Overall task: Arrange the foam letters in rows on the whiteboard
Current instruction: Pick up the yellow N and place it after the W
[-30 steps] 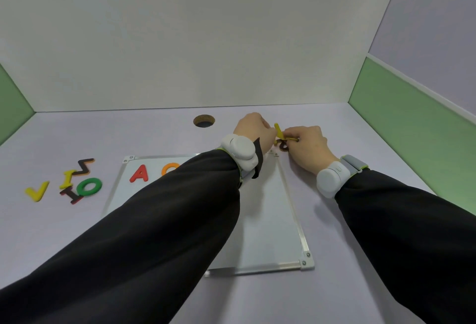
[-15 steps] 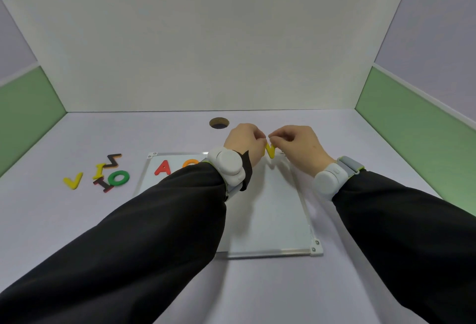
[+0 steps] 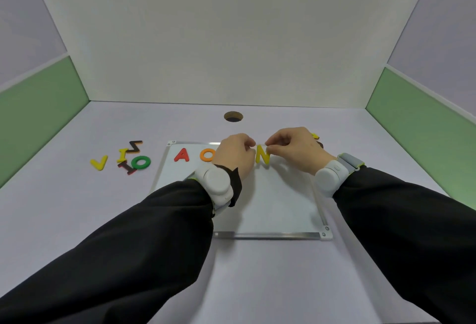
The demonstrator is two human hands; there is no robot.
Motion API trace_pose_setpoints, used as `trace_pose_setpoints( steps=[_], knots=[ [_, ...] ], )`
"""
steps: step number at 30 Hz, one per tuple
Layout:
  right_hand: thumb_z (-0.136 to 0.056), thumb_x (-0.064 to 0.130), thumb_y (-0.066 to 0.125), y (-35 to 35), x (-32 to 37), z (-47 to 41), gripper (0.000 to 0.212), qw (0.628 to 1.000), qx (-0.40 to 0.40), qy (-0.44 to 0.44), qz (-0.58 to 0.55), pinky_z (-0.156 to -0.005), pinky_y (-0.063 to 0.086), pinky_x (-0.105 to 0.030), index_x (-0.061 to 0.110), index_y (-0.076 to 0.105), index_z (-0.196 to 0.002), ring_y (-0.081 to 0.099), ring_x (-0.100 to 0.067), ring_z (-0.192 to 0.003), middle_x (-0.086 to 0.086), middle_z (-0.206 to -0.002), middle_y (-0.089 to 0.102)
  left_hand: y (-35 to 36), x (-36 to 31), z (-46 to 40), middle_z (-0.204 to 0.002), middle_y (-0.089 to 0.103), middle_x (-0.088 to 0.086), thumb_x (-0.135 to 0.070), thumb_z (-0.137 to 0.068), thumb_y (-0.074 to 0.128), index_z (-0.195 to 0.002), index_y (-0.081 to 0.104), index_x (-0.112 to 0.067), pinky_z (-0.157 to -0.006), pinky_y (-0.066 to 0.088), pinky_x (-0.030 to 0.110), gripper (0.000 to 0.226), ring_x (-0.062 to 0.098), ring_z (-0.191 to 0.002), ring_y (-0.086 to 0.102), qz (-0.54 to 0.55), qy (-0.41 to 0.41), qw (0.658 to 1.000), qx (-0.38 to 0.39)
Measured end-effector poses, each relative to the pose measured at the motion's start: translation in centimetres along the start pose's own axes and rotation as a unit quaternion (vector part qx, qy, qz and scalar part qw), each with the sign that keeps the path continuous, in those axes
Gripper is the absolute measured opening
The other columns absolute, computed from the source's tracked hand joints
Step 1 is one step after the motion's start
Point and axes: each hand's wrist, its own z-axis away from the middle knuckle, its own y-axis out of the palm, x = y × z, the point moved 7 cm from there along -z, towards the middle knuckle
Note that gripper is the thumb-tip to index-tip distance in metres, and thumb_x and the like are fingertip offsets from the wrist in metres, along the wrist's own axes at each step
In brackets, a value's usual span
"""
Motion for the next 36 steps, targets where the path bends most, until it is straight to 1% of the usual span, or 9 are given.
trace_pose_setpoints(
  steps=[2, 3, 5, 7, 9, 17, 22, 28, 36],
  knots=[
    [-0.080, 0.016, 0.077, 0.2, -0.1, 0.0, 0.010, 1.000, -0.004, 0.001, 0.001, -0.064, 0.051, -0.010, 0.013, 0.077, -0.089, 0.070, -0.011, -0.079, -0.002, -0.085, 0.076, 0.2, -0.3, 1.3, -0.119, 0.065, 0.001, -0.020, -0.096, 0.050, -0.126, 0.063, -0.018, -0.088, 0.048, 0.031, 0.033, 0.021, -0.108, 0.061, -0.059, 0.025, 0.998, 0.018],
    [-0.079, 0.016, 0.077, 0.5, -0.2, -0.1, 0.009, 1.000, -0.004, 0.001, 0.000, -0.071, 0.054, -0.017, 0.013, 0.077, -0.088, 0.070, -0.013, -0.081, -0.002, -0.084, 0.076, 0.5, -0.5, 2.0, -0.117, 0.064, 0.001, -0.022, -0.096, 0.048, -0.126, 0.062, -0.020, -0.084, 0.049, 0.032, 0.033, 0.022, -0.106, 0.062, -0.100, 0.042, 0.994, 0.033],
    [-0.079, 0.016, 0.076, 0.9, -0.4, -0.2, 0.008, 1.000, 0.002, 0.000, 0.004, -0.078, 0.056, -0.027, 0.014, 0.076, -0.088, 0.071, -0.014, -0.083, -0.002, -0.084, 0.076, 1.6, -0.8, 3.3, -0.106, 0.064, 0.002, -0.024, -0.097, 0.042, -0.118, 0.062, -0.020, -0.070, 0.046, 0.032, 0.029, 0.024, -0.094, 0.063, -0.196, 0.075, 0.976, 0.058],
    [-0.081, 0.016, 0.075, 1.4, -0.5, -0.2, 0.009, 1.000, 0.009, 0.002, 0.012, -0.077, 0.056, -0.025, 0.014, 0.076, -0.089, 0.071, -0.015, -0.085, 0.000, -0.085, 0.075, 2.5, -0.9, 4.6, -0.092, 0.058, 0.002, -0.023, -0.098, 0.039, -0.106, 0.058, -0.017, -0.062, 0.038, 0.031, 0.022, 0.023, -0.077, 0.056, -0.270, 0.095, 0.956, 0.068],
    [-0.083, 0.016, 0.073, 1.7, -0.5, -0.3, 0.009, 1.000, 0.012, 0.000, 0.028, -0.077, 0.054, -0.022, 0.015, 0.076, -0.091, 0.069, -0.014, -0.085, 0.001, -0.088, 0.074, 3.1, -0.7, 5.3, -0.082, 0.049, 0.000, -0.024, -0.099, 0.037, -0.102, 0.054, -0.016, -0.061, 0.034, 0.031, 0.019, 0.022, -0.071, 0.049, -0.306, 0.103, 0.944, 0.064],
    [-0.084, 0.014, 0.070, 1.9, -0.2, -1.4, 0.011, 0.995, 0.006, -0.005, 0.102, -0.078, 0.054, -0.026, 0.014, 0.076, -0.094, 0.067, -0.016, -0.086, -0.001, -0.091, 0.073, 3.2, -0.7, 4.5, -0.073, 0.045, -0.001, -0.026, -0.098, 0.037, -0.095, 0.050, -0.017, -0.058, 0.031, 0.030, 0.015, 0.022, -0.066, 0.048, -0.320, 0.080, 0.943, 0.049],
    [-0.085, 0.014, 0.069, 1.7, -0.4, -1.6, 0.011, 0.992, 0.004, -0.010, 0.128, -0.082, 0.055, -0.027, 0.017, 0.075, -0.094, 0.067, -0.015, -0.087, 0.001, -0.091, 0.072, 3.5, -0.6, 3.4, -0.078, 0.051, 0.002, -0.028, -0.098, 0.037, -0.106, 0.055, -0.014, -0.060, 0.034, 0.031, 0.024, 0.021, -0.068, 0.051, -0.326, 0.064, 0.941, 0.061],
    [-0.087, 0.014, 0.068, 2.0, -0.4, -1.6, 0.014, 0.990, 0.004, -0.015, 0.140, -0.086, 0.054, -0.030, 0.016, 0.076, -0.097, 0.066, -0.016, -0.091, 0.000, -0.096, 0.073, 3.7, -0.6, 3.4, -0.078, 0.051, 0.001, -0.026, -0.099, 0.036, -0.114, 0.052, -0.014, -0.059, 0.034, 0.031, 0.026, 0.020, -0.067, 0.050, -0.327, 0.066, 0.941, 0.059],
    [-0.088, 0.016, 0.066, 2.0, -0.2, -1.6, 0.016, 0.986, 0.001, -0.019, 0.163, -0.085, 0.053, -0.028, 0.017, 0.076, -0.100, 0.064, -0.015, -0.092, 0.001, -0.098, 0.073, 3.8, -0.9, 3.6, -0.078, 0.052, 0.000, -0.028, -0.100, 0.033, -0.122, 0.049, -0.013, -0.057, 0.032, 0.031, 0.031, 0.020, -0.066, 0.049, -0.339, 0.083, 0.935, 0.056]
  ],
)
